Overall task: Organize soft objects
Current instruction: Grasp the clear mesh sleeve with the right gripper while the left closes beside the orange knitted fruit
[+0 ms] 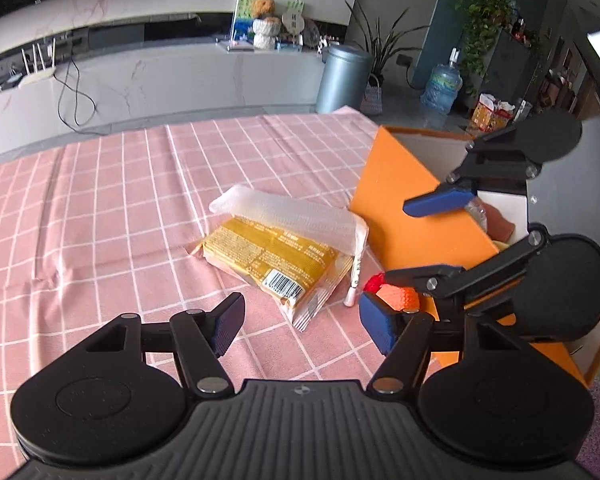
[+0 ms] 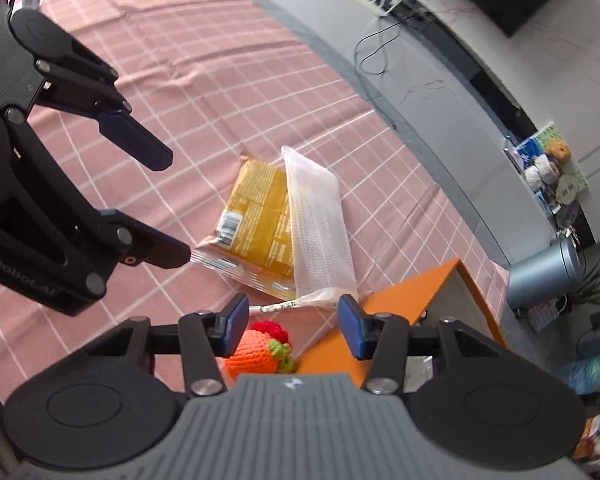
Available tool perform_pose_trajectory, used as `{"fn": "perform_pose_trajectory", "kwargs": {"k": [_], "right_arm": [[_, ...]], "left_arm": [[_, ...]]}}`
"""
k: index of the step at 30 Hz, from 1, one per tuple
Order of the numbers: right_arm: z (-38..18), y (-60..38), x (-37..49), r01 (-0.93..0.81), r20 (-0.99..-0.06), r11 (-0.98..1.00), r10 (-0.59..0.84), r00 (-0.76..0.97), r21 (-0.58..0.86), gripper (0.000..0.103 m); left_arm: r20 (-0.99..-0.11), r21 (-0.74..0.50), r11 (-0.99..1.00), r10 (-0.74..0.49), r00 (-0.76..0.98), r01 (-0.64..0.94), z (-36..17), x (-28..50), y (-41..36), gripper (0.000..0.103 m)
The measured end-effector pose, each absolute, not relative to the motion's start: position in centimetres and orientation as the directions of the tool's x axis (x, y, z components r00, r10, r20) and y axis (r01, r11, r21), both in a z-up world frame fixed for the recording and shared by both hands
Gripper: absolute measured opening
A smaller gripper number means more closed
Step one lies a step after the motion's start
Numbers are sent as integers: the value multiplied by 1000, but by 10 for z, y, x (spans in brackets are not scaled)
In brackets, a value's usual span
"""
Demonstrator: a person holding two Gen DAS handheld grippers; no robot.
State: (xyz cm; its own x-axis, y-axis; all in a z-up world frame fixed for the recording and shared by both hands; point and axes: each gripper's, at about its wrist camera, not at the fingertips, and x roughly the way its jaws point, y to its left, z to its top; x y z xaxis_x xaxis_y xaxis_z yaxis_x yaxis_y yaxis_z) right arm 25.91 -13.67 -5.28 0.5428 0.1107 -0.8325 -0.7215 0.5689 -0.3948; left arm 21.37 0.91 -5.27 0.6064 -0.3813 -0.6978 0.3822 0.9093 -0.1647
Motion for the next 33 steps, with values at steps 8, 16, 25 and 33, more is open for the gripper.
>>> {"fn": "perform_pose_trajectory", "kwargs": {"k": [8, 16, 25, 33], "right_arm": [[-74, -121, 304, -795, -882, 459, 49, 469, -397, 47], [-94, -111, 333, -810, -914, 460, -6, 405, -363, 48], [-101, -111, 331, -806, -929, 504, 18, 369, -310, 0], [-74, -114, 308, -758, -901, 587, 106, 421, -285, 0]], "left_arm": [[-750, -221, 904, -398, 529, 367, -82, 247, 6, 70], [-780, -231, 903, -394, 486, 362, -98, 259, 0, 44], [-781, -234, 904, -394, 484, 359, -98, 259, -6, 12], [-752, -184, 924, -352, 558, 335, -85, 235, 9, 4]]}}
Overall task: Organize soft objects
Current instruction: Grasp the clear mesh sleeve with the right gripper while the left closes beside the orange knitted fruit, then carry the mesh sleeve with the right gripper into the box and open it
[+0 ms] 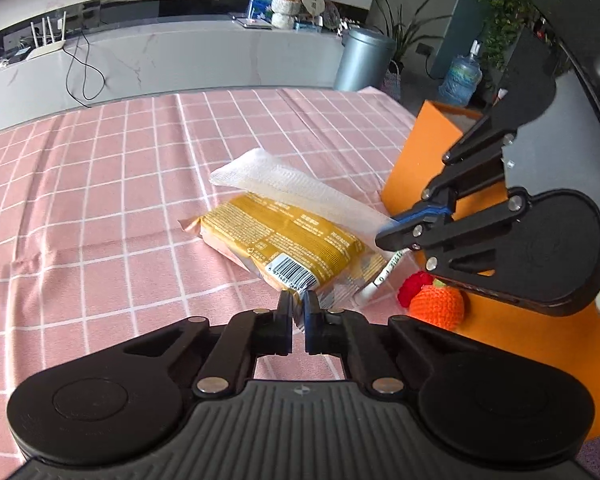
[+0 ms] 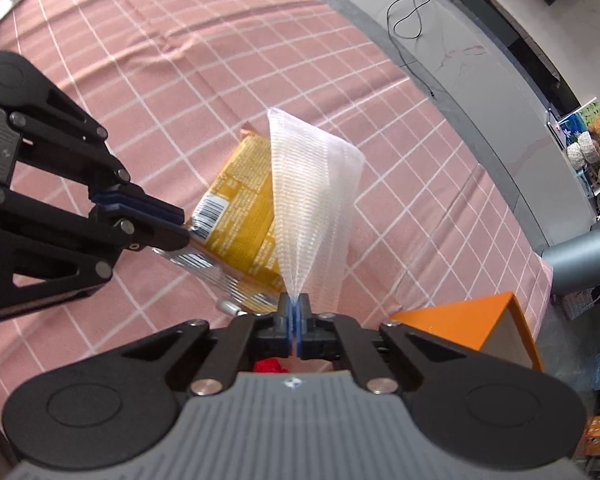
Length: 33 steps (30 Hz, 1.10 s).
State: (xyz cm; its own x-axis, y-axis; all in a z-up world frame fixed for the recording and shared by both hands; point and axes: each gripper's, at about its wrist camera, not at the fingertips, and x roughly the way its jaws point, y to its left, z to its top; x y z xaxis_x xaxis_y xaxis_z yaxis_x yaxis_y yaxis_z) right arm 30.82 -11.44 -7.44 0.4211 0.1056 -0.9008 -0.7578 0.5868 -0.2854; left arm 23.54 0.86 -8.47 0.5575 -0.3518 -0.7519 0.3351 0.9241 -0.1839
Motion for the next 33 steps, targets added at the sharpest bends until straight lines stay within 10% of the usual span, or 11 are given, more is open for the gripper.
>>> {"fn": "perform_pose_trajectory", "kwargs": {"k": [18, 33], "right_arm": [[-39, -140, 252, -551, -817, 824, 224, 531, -132, 0], [31, -237, 211, -322, -674, 946, 258, 692, 31, 0]], "left_arm": [[-688, -191, 943, -326, 649, 272, -49, 199, 34, 1], [-636, -166, 855, -473, 609, 491, -53, 182, -25, 41]]}}
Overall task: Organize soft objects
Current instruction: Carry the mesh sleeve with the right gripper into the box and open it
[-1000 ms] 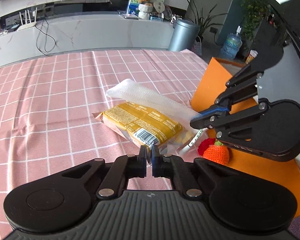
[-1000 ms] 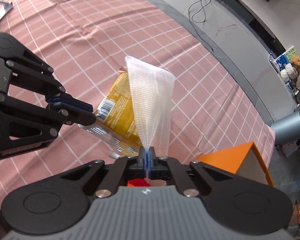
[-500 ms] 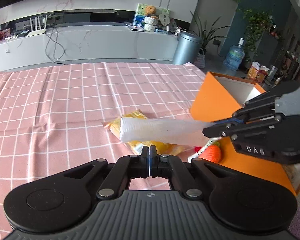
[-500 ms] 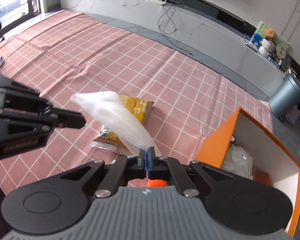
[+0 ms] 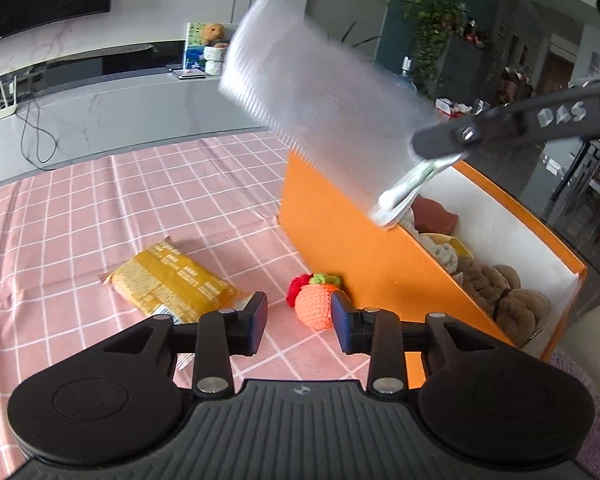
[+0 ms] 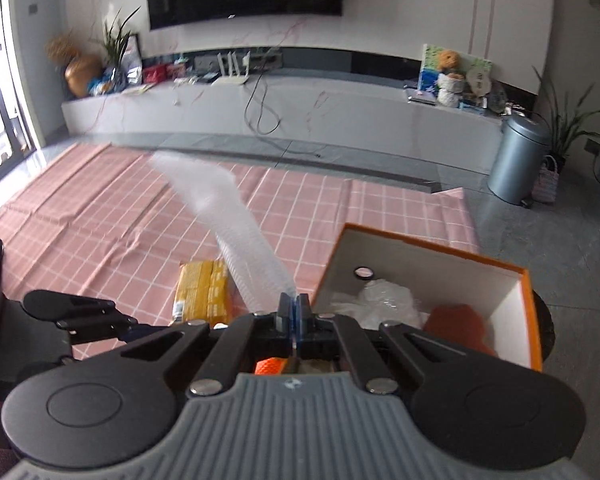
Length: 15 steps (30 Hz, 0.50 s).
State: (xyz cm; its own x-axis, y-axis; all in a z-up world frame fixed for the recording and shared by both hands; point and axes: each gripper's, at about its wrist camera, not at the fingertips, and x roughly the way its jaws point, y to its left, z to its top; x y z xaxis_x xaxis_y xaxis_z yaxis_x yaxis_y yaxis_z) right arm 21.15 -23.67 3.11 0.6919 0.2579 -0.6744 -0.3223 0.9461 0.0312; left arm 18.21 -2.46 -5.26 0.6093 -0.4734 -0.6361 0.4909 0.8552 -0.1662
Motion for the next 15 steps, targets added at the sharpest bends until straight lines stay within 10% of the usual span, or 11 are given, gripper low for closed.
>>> {"fn": "perform_pose_trajectory", "kwargs": {"k": [15], "right_arm": [[27, -324, 188, -49, -686, 999, 21, 727, -22, 0]], "left_arm": [[-662, -86, 827, -464, 588, 556, -52, 190, -60, 45]]}}
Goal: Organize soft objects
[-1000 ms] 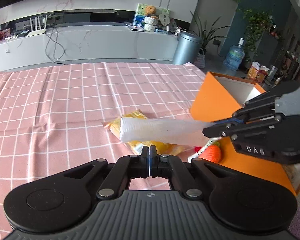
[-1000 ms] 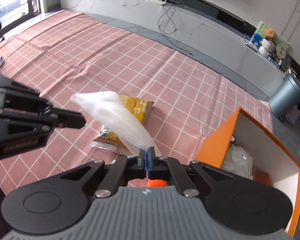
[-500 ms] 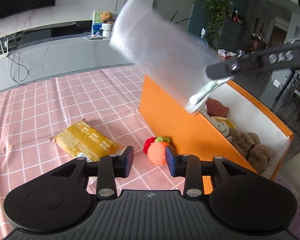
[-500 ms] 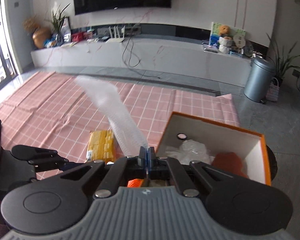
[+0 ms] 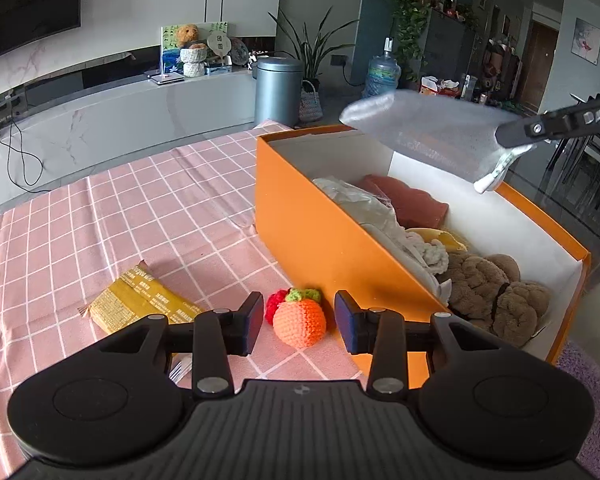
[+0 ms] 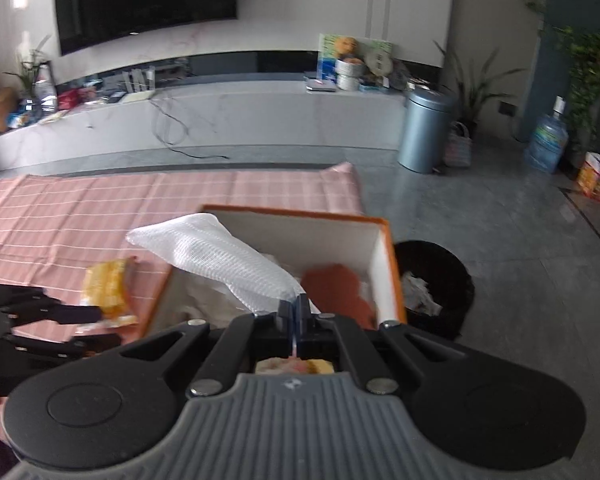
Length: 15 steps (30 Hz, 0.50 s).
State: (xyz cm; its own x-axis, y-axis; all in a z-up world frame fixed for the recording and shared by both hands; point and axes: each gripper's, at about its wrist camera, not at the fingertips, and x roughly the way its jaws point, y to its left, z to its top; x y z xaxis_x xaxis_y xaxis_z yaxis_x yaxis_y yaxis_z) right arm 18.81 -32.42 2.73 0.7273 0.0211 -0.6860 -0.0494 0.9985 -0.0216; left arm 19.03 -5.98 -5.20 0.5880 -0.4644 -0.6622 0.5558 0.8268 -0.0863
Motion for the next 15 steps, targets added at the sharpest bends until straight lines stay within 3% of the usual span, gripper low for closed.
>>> {"fn": "perform_pose_trajectory", "kwargs": {"k": [7, 15], "right_arm": [[-14, -343, 207, 38, -750, 997, -78, 657, -71, 0], [-46, -341, 225, -7, -802, 990, -110, 587, -140, 0]], "left_arm": [[-673, -56, 820, -452, 585, 570, -52, 188, -70, 49], [-704, -7, 792, -437, 560, 610, -63, 201, -78, 51]]}}
